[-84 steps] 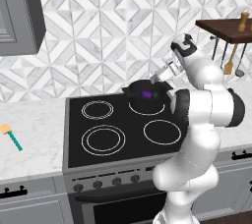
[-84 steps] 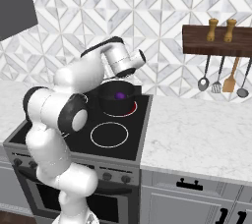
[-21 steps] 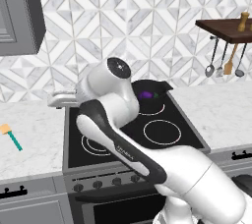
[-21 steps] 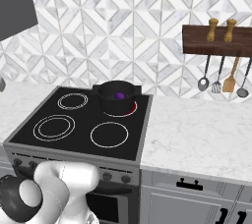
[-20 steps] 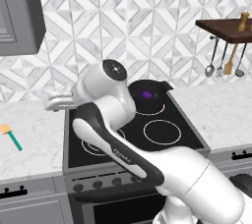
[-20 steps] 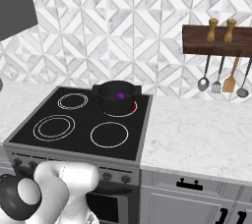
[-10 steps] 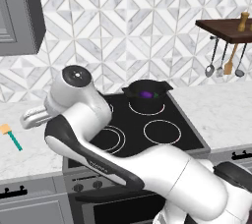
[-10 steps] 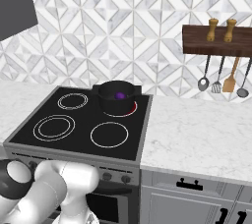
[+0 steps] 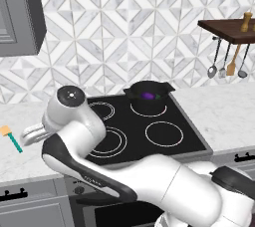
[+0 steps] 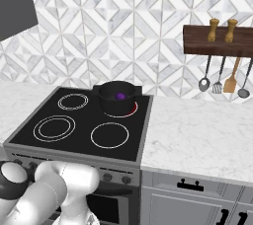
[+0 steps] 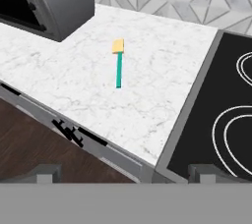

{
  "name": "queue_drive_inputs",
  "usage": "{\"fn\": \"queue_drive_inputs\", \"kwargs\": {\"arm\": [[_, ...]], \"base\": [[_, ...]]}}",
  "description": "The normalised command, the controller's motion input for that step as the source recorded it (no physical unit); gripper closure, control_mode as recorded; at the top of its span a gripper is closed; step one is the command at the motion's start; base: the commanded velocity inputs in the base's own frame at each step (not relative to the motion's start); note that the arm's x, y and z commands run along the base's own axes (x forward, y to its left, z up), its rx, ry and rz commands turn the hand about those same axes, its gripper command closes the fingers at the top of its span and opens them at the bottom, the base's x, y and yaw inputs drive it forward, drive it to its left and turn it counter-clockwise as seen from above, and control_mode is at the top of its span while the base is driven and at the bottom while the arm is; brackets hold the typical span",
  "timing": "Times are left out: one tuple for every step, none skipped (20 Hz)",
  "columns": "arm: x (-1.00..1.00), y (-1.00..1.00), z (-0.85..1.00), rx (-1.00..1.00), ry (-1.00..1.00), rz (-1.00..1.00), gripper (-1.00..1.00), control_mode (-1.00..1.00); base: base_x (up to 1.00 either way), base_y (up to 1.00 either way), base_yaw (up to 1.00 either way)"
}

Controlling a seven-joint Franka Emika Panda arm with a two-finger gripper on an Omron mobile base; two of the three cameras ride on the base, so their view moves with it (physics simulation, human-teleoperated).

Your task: Put the broccoli and eggplant in the pot. Retrieve the spatula and lightly stir the vegetables in the pot.

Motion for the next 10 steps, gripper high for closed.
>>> {"fn": "queue_drive_inputs", "kwargs": {"arm": [[0.26, 0.37, -0.52, 0.0, 0.0, 0.0, -1.0, -1.0], [0.29, 0.46, -0.46, 0.0, 0.0, 0.0, -1.0, -1.0], [0.27, 0.51, -0.44, 0.0, 0.0, 0.0, -1.0, -1.0], [0.26, 0.49, -0.41, 0.0, 0.0, 0.0, -1.0, -1.0], [0.33, 0.39, -0.29, 0.0, 0.0, 0.0, -1.0, -1.0], [0.35, 0.4, -0.26, 0.0, 0.0, 0.0, -1.0, -1.0], [0.39, 0.44, -0.24, 0.0, 0.0, 0.0, -1.0, -1.0], [0.44, 0.59, -0.24, 0.0, 0.01, 0.0, -1.0, -1.0], [0.49, 0.61, -0.23, -0.03, 0.06, 0.0, -1.0, -1.0], [0.48, 0.59, -0.21, -0.03, 0.07, 0.0, -1.0, -1.0]], "base": [[0.0, 0.0, 0.0], [0.0, 0.0, 0.0], [0.0, 0.0, 0.0], [0.0, 0.0, 0.0], [0.0, 0.0, 0.0], [0.0, 0.0, 0.0], [0.0, 0.0, 0.0], [0.0, 0.0, 0.0], [0.0, 0.0, 0.0], [0.0, 0.0, 0.0]]}}
